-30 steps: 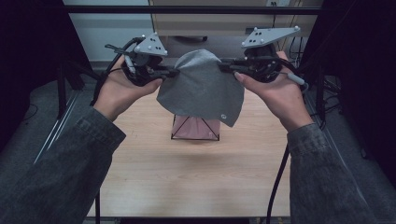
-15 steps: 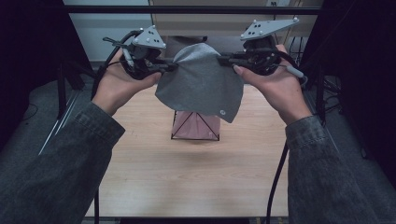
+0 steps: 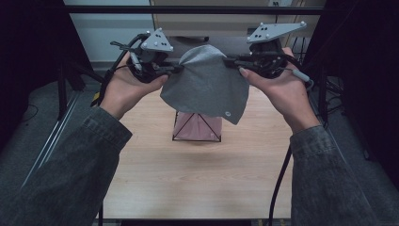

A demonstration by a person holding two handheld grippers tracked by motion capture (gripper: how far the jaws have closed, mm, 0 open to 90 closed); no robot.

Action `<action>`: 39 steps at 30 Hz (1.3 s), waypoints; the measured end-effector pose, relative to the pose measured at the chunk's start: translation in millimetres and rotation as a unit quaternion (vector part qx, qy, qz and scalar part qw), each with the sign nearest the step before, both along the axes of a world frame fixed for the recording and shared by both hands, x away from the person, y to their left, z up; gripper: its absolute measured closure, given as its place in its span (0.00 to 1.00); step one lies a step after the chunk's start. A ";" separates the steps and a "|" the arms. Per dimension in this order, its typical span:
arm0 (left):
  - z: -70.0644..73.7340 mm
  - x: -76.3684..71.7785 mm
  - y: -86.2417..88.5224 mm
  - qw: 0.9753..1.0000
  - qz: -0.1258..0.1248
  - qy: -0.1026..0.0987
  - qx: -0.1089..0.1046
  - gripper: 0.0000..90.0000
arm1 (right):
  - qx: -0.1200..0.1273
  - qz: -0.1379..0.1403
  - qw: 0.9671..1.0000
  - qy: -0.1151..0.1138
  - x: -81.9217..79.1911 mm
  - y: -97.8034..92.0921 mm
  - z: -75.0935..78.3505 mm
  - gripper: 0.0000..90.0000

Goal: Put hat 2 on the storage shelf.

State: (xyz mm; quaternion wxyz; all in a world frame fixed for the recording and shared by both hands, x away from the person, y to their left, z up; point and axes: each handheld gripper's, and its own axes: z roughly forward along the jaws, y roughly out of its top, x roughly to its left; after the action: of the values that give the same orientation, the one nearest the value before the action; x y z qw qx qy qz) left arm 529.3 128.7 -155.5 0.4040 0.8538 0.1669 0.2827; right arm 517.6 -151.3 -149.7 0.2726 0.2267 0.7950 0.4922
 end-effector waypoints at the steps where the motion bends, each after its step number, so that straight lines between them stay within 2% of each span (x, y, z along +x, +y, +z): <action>1: 0.2 -0.3 -0.5 1.000 0.000 -0.002 0.000 0.99 | -0.001 -0.001 1.000 -0.001 0.5 -0.5 -0.2 0.95; 12: -2.9 6.0 -5.6 1.000 0.001 0.000 -0.001 0.99 | 0.010 -0.014 1.000 0.002 14.7 -5.2 -5.3 0.95; 14: -5.0 9.7 -8.9 1.000 0.004 0.001 -0.005 0.99 | 0.013 -0.018 1.000 0.003 19.8 -7.2 -7.4 0.96; 17: -5.3 14.3 -11.3 1.000 0.003 0.000 0.000 0.99 | 0.014 -0.023 1.000 0.005 25.8 -9.8 -9.2 0.95; 20: -5.7 19.1 -12.5 1.000 0.003 0.001 -0.008 0.99 | 0.019 -0.026 0.999 0.011 33.7 -12.5 -11.3 0.96; 23: -7.0 31.2 -14.4 1.000 0.005 0.004 -0.005 0.99 | 0.020 -0.029 0.999 0.014 41.5 -13.2 -13.5 0.95; 25: -6.8 33.2 -14.2 1.000 0.006 0.004 -0.003 0.99 | 0.023 -0.032 0.999 0.015 48.2 -13.3 -14.9 0.96; 29: -5.3 46.6 -13.6 1.000 0.007 0.004 -0.012 0.99 | 0.027 -0.036 0.999 0.018 60.9 -12.8 -14.1 0.96; 32: -4.0 51.2 -11.9 1.000 0.005 0.004 -0.010 0.99 | 0.025 -0.039 0.999 0.019 68.2 -11.4 -11.5 0.95; 33: -4.0 53.9 -11.2 1.000 0.006 0.006 -0.019 0.99 | 0.025 -0.039 0.999 0.018 70.7 -10.8 -10.3 0.95; 36: -3.6 59.9 -7.7 1.000 0.007 0.008 -0.013 0.99 | 0.022 -0.038 0.999 0.020 74.8 -8.8 -8.9 0.96; 39: -5.2 63.9 -5.1 1.000 0.008 0.009 -0.020 0.99 | 0.019 -0.037 0.999 0.020 78.8 -6.1 -9.3 0.96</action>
State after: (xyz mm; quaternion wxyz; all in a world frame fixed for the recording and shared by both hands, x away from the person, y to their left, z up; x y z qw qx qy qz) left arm 593.2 123.5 -160.7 0.4172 0.8465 0.1832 0.2752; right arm 596.3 -157.5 -159.0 0.2702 0.2713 0.7821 0.4916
